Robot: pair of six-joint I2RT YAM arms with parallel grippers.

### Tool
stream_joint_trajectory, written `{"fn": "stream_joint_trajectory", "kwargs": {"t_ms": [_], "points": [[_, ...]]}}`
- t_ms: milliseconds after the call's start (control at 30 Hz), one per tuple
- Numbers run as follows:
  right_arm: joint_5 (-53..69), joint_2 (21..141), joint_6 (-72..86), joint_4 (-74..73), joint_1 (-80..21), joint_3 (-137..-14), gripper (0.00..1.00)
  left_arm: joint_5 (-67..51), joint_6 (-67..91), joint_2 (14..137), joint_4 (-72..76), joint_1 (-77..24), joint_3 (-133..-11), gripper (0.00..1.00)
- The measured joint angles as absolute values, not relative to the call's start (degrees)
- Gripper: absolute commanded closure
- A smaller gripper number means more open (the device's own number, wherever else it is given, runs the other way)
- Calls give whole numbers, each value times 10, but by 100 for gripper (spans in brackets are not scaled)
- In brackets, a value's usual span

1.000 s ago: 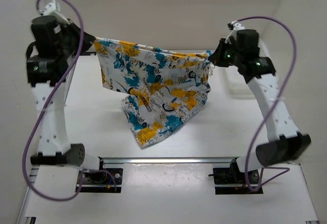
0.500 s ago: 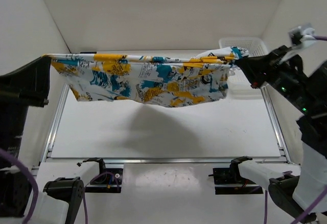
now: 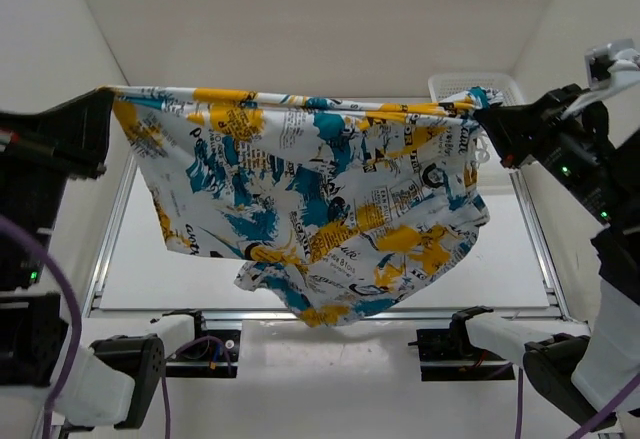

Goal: Fold and stack the shorts
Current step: Fold the shorts

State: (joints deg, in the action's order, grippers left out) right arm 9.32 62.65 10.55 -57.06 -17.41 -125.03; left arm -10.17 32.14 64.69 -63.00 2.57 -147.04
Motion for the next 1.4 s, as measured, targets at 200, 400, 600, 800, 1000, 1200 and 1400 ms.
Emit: {"fn": "stream_joint_trajectory", "kwargs": {"t_ms": [200, 400, 600, 800, 1000, 1200, 1400], "points": [[41, 673, 110, -543, -179, -1183, 100, -110, 310, 717, -605, 23, -1412, 90], [-1, 761, 109, -458, -179, -1041, 100, -116, 287, 847, -570, 20, -1334, 90], [8, 970, 109, -392, -173, -1017, 100, -96, 269, 1082, -543, 24, -1346, 90], [41, 1237, 117, -382, -166, -1188, 100, -77, 276, 1246, -548, 51, -1374, 90], [86, 1360, 130, -391, -165, -1337, 100, -72, 283, 1255, -547, 70, -1386, 90], [107, 1331, 133, -383, -162, -1294, 100, -66, 283, 1181, -532, 67, -1304, 90], [106, 1268, 133, -390, -156, -1185, 100, -47, 281, 1048, -535, 29, -1166, 90]]}}
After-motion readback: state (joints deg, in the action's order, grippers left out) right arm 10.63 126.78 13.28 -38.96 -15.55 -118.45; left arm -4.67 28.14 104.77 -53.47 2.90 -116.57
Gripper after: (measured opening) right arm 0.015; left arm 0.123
